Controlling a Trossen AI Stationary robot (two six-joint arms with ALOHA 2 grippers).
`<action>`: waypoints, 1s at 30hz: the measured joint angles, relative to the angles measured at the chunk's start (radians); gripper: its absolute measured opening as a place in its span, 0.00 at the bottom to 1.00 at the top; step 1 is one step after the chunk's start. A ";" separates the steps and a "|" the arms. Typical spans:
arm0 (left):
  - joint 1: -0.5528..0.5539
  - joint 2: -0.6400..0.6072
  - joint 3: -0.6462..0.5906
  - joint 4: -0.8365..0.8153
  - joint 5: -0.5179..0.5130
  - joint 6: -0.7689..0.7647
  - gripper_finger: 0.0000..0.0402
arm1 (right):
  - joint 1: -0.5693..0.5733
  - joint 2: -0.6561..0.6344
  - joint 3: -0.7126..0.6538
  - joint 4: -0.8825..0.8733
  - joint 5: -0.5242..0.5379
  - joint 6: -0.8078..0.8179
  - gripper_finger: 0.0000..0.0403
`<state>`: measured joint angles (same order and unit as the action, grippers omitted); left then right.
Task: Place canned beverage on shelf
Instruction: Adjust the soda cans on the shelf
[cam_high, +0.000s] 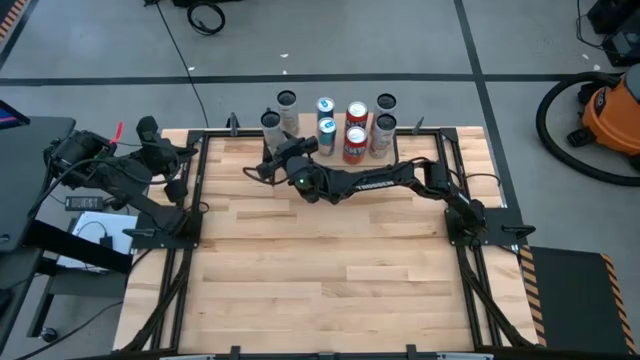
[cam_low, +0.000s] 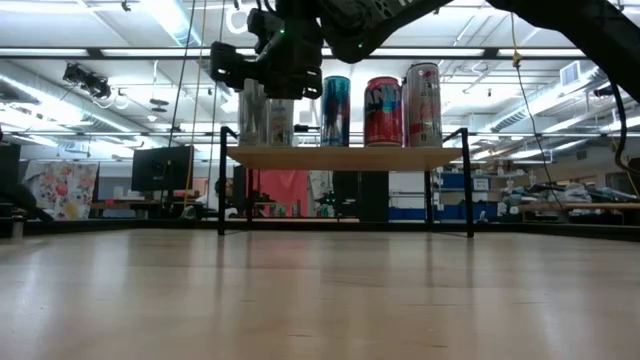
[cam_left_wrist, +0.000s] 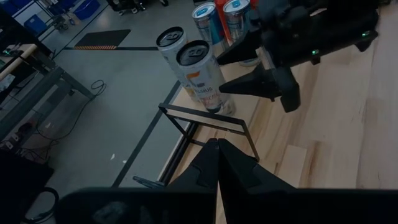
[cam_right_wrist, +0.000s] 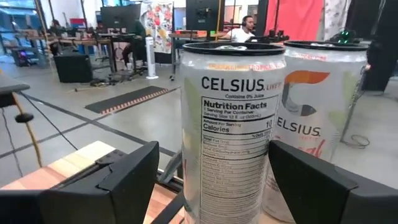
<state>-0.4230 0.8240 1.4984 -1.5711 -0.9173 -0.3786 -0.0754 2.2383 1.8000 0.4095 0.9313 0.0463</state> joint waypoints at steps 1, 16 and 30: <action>0.000 0.000 0.000 0.000 0.000 0.000 0.02 | 0.005 0.000 0.000 0.000 0.016 -0.015 0.77; 0.000 0.000 0.000 0.000 0.000 0.004 0.02 | 0.120 -0.001 0.000 0.197 0.168 -0.437 0.77; 0.000 0.000 0.000 0.000 0.000 -0.003 0.02 | 0.092 -0.002 -0.001 0.307 -0.015 -0.512 0.57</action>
<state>-0.4229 0.8240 1.4982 -1.5711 -0.9174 -0.3817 0.0163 2.2364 1.7992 0.7165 0.9163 -0.4655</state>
